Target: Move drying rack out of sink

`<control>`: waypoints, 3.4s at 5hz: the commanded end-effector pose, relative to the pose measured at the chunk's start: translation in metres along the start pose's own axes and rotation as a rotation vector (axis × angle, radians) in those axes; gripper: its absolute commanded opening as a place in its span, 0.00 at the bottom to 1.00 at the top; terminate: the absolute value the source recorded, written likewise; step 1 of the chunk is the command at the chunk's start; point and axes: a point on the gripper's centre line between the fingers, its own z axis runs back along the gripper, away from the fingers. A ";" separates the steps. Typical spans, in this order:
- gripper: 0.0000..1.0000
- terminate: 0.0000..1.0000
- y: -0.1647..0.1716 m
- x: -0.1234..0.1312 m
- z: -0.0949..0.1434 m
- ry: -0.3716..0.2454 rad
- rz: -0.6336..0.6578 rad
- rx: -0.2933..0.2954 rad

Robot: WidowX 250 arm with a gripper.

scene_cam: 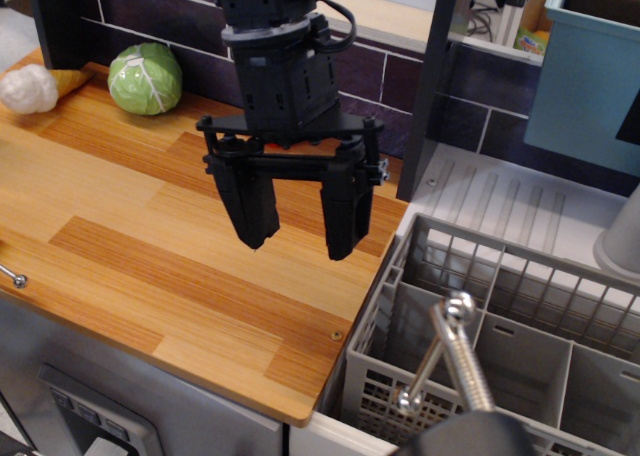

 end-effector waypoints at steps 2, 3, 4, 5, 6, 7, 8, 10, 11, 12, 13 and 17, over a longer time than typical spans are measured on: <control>1.00 0.00 -0.026 0.006 -0.017 -0.022 0.047 0.002; 1.00 0.00 -0.051 0.017 -0.034 -0.026 0.076 -0.008; 1.00 0.00 -0.076 0.022 -0.057 -0.104 0.079 -0.020; 1.00 0.00 -0.090 0.031 -0.087 -0.165 0.090 0.008; 1.00 0.00 -0.094 0.040 -0.099 -0.198 0.115 0.013; 1.00 0.00 -0.091 0.047 -0.108 -0.222 0.125 0.050; 0.00 0.00 -0.088 0.051 -0.117 -0.228 0.140 0.104; 0.00 0.00 -0.085 0.052 -0.100 -0.229 0.133 0.112; 0.00 0.00 -0.088 0.050 -0.081 -0.264 0.129 0.082; 0.00 0.00 -0.089 0.042 -0.032 -0.293 0.097 0.047; 0.00 0.00 -0.081 0.031 0.019 -0.281 0.040 -0.004; 0.00 0.00 0.053 0.018 0.068 -0.259 0.037 0.114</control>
